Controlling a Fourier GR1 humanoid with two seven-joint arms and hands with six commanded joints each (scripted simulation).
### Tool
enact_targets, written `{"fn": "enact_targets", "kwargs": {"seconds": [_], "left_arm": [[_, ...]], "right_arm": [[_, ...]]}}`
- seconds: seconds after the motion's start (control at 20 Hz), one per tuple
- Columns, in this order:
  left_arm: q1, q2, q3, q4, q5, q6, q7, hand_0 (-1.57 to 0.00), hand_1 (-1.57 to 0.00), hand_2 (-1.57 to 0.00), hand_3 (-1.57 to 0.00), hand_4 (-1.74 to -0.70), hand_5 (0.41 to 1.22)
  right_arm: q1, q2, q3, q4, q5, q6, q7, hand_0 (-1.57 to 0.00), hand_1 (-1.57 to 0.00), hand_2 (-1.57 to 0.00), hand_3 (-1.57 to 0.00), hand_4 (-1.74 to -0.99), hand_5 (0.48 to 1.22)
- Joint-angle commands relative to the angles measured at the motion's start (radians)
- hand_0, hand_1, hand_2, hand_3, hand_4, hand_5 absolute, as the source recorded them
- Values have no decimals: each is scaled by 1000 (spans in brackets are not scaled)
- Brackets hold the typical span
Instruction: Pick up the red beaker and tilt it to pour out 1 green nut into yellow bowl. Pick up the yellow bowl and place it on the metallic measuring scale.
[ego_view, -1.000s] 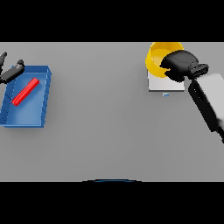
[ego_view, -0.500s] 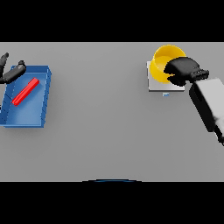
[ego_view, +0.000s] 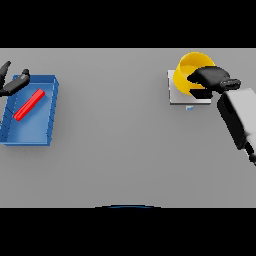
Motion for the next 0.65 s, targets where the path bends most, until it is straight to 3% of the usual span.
{"fn": "enact_targets", "kwargs": {"seconds": [0.0,0.1,0.25,0.6], "left_arm": [[6,1,4,-5,5,0,-2,1,1,1,1,-835,768],[2,4,9,-4,11,-4,-4,1,1,1,1,-840,764],[2,-3,3,-8,9,-2,1,1,1,1,1,-832,749],[7,3,2,-16,4,0,6,1,1,1,1,-833,760]], "right_arm": [[-2,6,-6,0,-6,8,22,-946,-811,-708,-576,-1535,965],[-1,5,-15,3,-19,24,16,-605,-556,-470,-391,-1496,890],[1,12,-10,7,-17,31,20,-309,-304,-240,-206,-1461,833],[-16,13,11,35,7,50,25,-64,-63,-50,-42,-1390,779]]}}
